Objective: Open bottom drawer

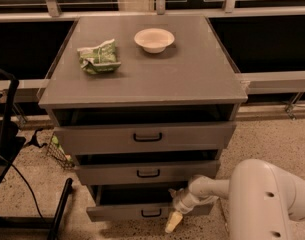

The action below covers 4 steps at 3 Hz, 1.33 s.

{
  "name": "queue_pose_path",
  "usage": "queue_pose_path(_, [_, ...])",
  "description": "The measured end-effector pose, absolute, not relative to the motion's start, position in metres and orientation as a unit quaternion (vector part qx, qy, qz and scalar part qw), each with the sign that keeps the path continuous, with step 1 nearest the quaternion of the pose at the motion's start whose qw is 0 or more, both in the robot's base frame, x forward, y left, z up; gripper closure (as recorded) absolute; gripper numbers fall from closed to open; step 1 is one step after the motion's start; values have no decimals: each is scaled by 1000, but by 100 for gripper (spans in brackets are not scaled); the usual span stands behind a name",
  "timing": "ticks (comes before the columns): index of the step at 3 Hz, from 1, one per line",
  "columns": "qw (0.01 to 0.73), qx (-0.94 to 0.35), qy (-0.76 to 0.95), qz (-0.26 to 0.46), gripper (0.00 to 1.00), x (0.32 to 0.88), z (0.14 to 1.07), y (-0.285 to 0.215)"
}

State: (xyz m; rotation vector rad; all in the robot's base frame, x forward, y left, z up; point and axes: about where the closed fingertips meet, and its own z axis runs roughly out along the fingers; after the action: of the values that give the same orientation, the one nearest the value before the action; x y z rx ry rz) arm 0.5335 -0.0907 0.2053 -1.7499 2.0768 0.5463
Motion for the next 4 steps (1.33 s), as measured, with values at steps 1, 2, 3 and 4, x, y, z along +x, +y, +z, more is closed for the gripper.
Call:
queue_pose_path(1, [167, -616, 744, 200, 0, 539, 184, -93])
queue_pose_path(2, [166, -615, 744, 202, 0, 539, 183, -92])
queue_pose_path(3, [161, -614, 743, 211, 0, 536, 184, -90])
queue_pose_path(4, [155, -585, 757, 246, 0, 533, 181, -97])
